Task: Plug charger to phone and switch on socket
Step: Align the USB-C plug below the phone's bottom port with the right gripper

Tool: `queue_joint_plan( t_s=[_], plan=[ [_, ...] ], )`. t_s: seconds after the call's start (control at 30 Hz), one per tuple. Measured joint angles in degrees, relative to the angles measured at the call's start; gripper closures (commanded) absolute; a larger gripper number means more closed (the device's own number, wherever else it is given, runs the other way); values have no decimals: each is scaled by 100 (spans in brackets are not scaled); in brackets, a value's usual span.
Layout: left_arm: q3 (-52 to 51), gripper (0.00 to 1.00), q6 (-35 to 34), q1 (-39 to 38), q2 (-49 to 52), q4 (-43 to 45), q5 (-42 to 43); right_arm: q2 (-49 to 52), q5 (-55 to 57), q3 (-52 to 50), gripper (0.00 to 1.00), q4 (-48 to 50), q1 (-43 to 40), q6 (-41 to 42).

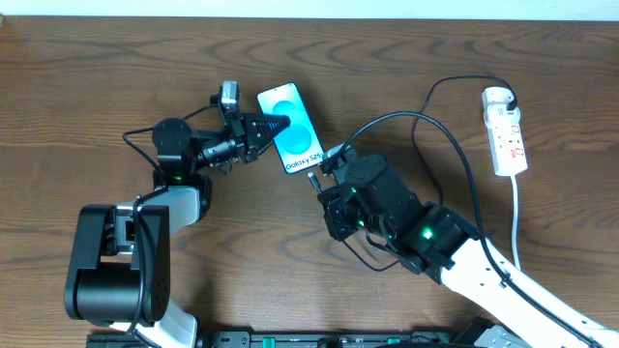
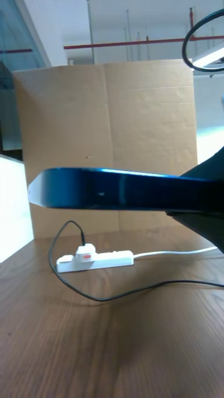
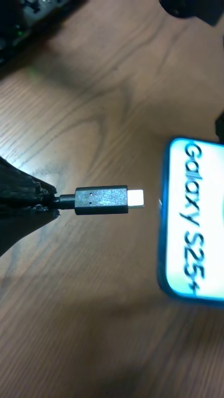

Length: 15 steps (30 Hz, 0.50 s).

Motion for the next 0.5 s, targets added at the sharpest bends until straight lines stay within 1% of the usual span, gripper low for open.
queue_joint_plan(
  t_s=[0.5],
  plan=[
    [0, 92, 168, 0, 0, 0, -59, 0, -127, 0, 99, 0, 0, -129]
  ],
)
